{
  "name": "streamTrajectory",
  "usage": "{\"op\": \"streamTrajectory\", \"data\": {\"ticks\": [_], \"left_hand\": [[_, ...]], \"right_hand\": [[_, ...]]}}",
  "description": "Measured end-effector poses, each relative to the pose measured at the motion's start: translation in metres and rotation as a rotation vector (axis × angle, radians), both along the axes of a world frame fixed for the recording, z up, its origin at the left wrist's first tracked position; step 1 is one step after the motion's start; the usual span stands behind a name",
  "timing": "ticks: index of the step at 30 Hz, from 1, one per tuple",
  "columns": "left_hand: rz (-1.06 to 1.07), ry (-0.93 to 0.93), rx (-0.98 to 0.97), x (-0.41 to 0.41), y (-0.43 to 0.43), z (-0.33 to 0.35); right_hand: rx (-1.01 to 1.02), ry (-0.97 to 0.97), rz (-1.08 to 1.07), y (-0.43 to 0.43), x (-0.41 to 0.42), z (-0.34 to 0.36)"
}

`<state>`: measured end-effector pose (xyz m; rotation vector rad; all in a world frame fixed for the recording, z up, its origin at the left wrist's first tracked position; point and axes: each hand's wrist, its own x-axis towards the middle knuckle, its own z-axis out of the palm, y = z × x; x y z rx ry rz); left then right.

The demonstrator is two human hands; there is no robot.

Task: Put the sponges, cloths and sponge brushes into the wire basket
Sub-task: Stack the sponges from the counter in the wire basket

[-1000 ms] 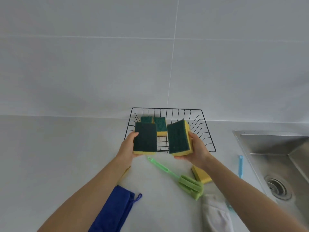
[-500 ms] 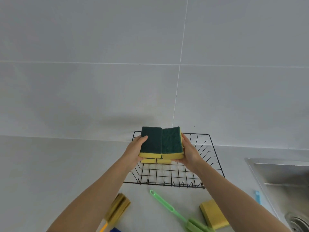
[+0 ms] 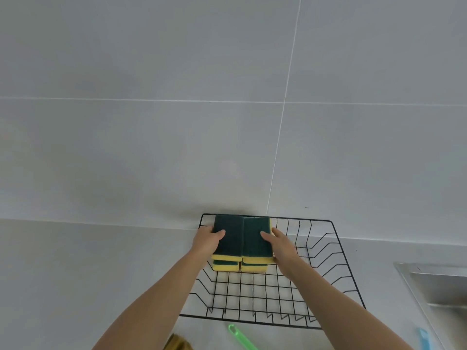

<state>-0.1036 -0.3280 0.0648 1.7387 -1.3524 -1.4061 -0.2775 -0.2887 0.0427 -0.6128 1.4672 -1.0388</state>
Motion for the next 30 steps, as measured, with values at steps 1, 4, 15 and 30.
{"op": "streamTrajectory", "data": {"ticks": [1,4,15,30], "left_hand": [[0.005,-0.033,-0.004,-0.001,-0.003,-0.004],[0.014,-0.125,-0.011,-0.003,-0.01,-0.014],[-0.089,-0.427,-0.067,-0.01,-0.024,-0.034],[-0.104,-0.509,-0.127,-0.013,-0.022,-0.036]], "right_hand": [[0.018,0.036,-0.017,-0.003,0.0,-0.004],[0.053,0.107,-0.024,-0.009,0.001,-0.013],[0.101,0.185,0.017,-0.02,0.01,-0.029],[0.088,0.719,0.348,-0.015,0.018,-0.02]]}}
